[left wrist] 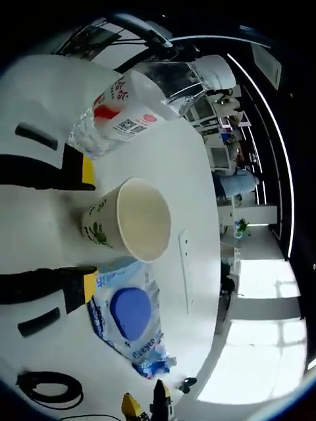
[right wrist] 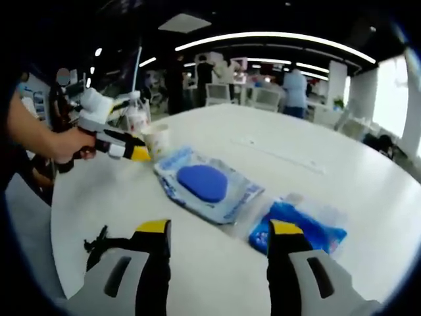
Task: Arrange the tabletop items into an orderly group along one side of the table until the central work area is clear of visible clutter.
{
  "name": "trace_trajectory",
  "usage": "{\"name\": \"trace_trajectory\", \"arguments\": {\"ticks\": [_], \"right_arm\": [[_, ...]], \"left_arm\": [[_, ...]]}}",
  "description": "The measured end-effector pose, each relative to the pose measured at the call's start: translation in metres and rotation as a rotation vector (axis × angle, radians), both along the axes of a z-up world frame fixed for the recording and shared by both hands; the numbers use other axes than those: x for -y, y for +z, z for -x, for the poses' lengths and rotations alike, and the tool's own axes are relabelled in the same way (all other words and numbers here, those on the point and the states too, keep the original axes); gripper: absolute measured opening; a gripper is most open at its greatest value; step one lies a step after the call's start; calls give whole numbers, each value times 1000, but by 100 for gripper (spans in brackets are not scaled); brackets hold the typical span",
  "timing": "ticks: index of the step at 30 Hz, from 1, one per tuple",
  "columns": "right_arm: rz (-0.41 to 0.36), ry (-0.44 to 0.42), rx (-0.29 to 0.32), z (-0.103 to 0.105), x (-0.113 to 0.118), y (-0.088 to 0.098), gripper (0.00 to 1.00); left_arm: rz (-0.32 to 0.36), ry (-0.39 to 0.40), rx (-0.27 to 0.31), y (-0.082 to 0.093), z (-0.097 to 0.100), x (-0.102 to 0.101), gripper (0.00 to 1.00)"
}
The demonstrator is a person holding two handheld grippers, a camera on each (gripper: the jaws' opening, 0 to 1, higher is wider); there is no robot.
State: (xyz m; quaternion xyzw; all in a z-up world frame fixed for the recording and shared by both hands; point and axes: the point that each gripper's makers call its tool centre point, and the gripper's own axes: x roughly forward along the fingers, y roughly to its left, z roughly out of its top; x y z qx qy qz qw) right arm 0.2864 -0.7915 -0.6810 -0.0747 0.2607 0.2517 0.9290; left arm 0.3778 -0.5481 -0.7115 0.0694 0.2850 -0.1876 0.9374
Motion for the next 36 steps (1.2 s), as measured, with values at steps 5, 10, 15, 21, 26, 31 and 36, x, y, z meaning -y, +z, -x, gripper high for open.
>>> {"name": "trace_trajectory", "arguments": {"ticks": [5, 10, 15, 21, 26, 31, 36], "right_arm": [[20, 23, -13, -1, -4, -7, 41], [15, 29, -26, -2, -7, -9, 37], [5, 38, -30, 0, -13, -10, 37], [7, 43, -22, 0, -15, -6, 37], [31, 53, -27, -5, -13, -12, 33], [98, 65, -42, -12, -11, -26, 24], [134, 40, -57, -20, -5, -36, 21]], "left_arm": [[-1, -7, -11, -2, 9, 0, 42], [1, -17, -23, -2, 20, 2, 41], [5, -32, -21, 3, 32, 4, 41], [-4, -72, -11, 9, 43, 11, 40], [-5, -119, -14, 8, 50, 20, 38], [-4, -134, -17, 7, 54, 23, 37], [-2, -142, -9, 10, 57, 23, 36]]}}
